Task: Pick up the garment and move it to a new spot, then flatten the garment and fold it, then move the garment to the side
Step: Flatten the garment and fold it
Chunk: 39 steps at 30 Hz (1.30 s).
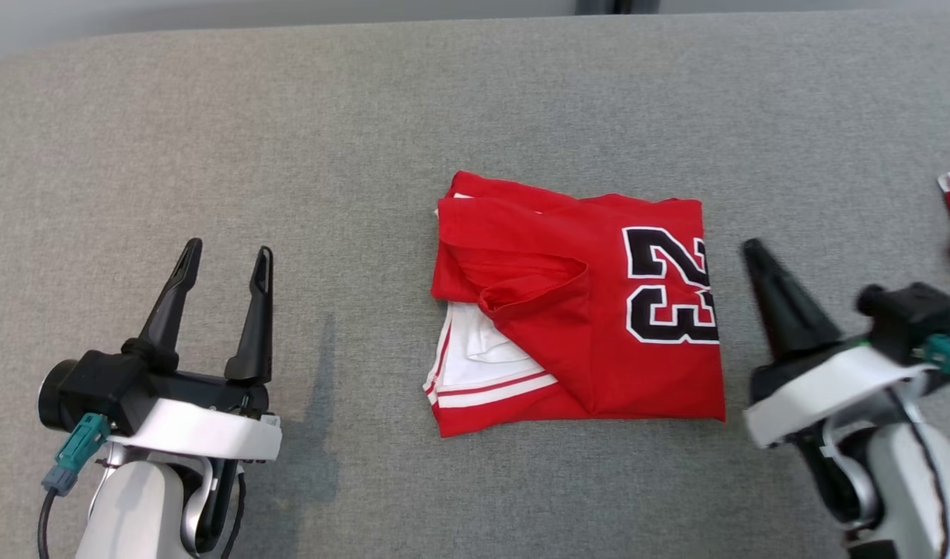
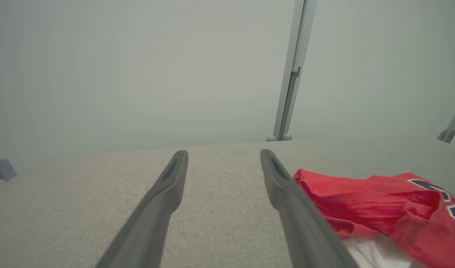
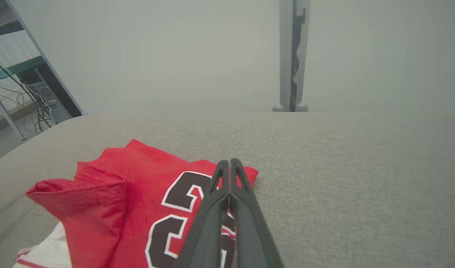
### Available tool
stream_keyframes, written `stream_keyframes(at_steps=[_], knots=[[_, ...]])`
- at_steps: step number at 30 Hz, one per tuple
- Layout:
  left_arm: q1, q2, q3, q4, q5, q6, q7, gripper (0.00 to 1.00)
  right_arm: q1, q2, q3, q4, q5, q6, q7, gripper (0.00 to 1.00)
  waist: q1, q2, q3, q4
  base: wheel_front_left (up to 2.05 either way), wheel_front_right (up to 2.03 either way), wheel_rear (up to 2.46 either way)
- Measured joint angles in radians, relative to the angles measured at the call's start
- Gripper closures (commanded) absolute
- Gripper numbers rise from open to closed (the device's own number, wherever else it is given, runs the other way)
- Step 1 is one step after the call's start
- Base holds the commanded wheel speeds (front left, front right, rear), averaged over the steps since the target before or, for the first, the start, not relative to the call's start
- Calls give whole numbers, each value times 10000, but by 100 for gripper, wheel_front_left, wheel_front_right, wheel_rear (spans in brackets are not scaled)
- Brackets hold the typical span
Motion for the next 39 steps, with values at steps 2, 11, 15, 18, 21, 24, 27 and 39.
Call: stream_keyframes(at_steps=[2, 11, 15, 18, 21, 24, 27, 39], knots=[[-55, -38, -59, -2, -21, 0, 0, 0, -268, 52, 715, 309, 71, 0, -6, 100, 0, 0, 69, 109, 0, 0, 0], [-290, -180, -205, 15, -148, 0, 0, 0, -1363, 167, 2568, 2056, 677, 0, -299, 100, 0, 0, 370, 596, 0, 0, 0], [-383, -226, -186, 23, -159, 0, 0, 0, -1870, 180, 3241, 2740, 966, 0, -508, 100, 0, 0, 504, 777, 0, 0, 0], [-383, -244, -159, 27, -159, 0, 0, 0, -2085, 257, 3919, 2968, 1218, 0, -631, 100, 0, 0, 547, 829, 0, 0, 0], [-383, -270, -130, 27, -159, 0, 0, 0, -2248, 274, 4556, 3007, 1444, 0, -734, 100, 0, 0, 561, 834, 0, 0, 0], [-383, -272, -98, 29, -159, 0, 0, 0, -2287, 332, 5097, 2943, 1565, 0, -802, 100, 0, 0, 559, 803, 0, 0, 0], [-383, -286, -75, 27, -159, 0, 0, 0, -2291, 385, 5616, 2815, 1712, 0, -796, 100, 0, 0, 559, 737, 0, 0, 0], [-334, -232, 104, 46, -138, 0, 0, 0, -1988, 378, 5233, 2472, 2056, 0, -1432, 100, 0, 0, 344, 460, 0, 0, 0]])
